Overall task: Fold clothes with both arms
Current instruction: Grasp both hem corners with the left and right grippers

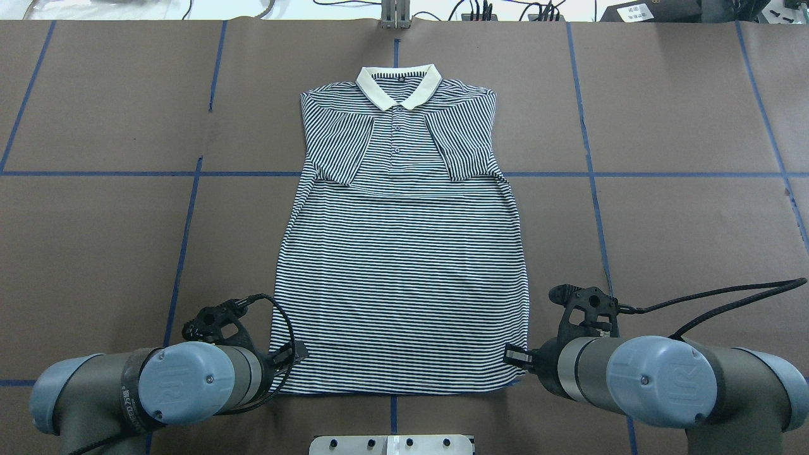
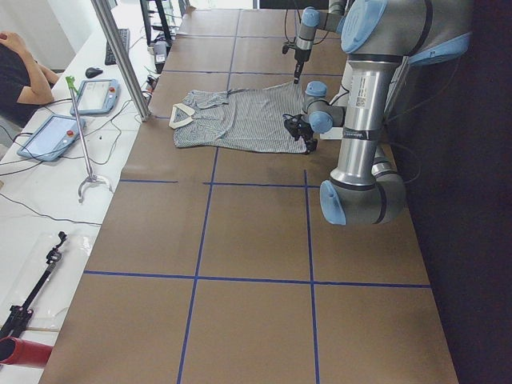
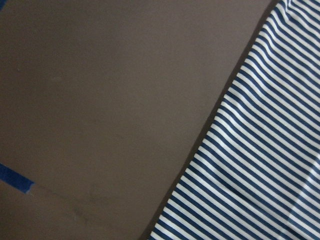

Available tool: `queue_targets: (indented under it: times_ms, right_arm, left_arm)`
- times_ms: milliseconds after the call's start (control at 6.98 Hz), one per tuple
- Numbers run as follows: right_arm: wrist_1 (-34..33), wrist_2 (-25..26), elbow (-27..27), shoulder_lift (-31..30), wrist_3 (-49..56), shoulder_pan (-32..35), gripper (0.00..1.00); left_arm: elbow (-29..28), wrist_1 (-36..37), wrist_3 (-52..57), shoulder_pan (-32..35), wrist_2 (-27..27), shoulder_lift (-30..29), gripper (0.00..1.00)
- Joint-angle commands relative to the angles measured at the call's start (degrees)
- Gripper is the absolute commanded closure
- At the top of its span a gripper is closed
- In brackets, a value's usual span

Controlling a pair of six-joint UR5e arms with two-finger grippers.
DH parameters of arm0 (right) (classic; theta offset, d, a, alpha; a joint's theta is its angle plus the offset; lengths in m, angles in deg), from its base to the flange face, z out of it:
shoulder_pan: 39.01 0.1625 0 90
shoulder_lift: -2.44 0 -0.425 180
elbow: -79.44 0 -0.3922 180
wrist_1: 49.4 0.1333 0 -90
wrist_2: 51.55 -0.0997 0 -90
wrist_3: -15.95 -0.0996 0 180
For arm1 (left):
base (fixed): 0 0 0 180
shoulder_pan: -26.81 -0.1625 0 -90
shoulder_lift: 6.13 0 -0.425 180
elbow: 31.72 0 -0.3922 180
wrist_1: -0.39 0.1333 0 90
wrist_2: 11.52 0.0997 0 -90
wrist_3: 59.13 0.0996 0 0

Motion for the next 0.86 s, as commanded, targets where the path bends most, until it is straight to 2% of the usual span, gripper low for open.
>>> queue_targets:
  times_ms: [0, 286, 430, 573, 716]
  right_arm:
    - [0.00, -0.14, -0.45, -0.21, 0.00, 0.12, 1.00]
    - [0.00, -0.93, -0.72, -0.38, 0.00, 0.65, 1.00]
    - [0.00, -1.37, -0.63, -0.47, 0.00, 0.65, 1.00]
    - [0.00, -1.46, -0.72, -0.47, 0.00, 0.65, 1.00]
    - [0.00, -1.46, -0.72, -0.56, 0.00, 0.82, 1.00]
  left_arm:
    - [-0.28, 0.61, -0.01, -1.14, 0.00, 0.09, 0.04]
    - [-0.46, 1.84, -0.27, -1.49, 0.00, -0.17, 0.10]
    - [-0.46, 1.85, -0.27, -1.50, 0.00, -0.08, 0.16]
    - [-0.29, 1.93, -0.27, -1.50, 0.00, -0.26, 0.37]
    - [-0.37, 1.94, -0.27, -1.50, 0.00, -0.26, 0.65]
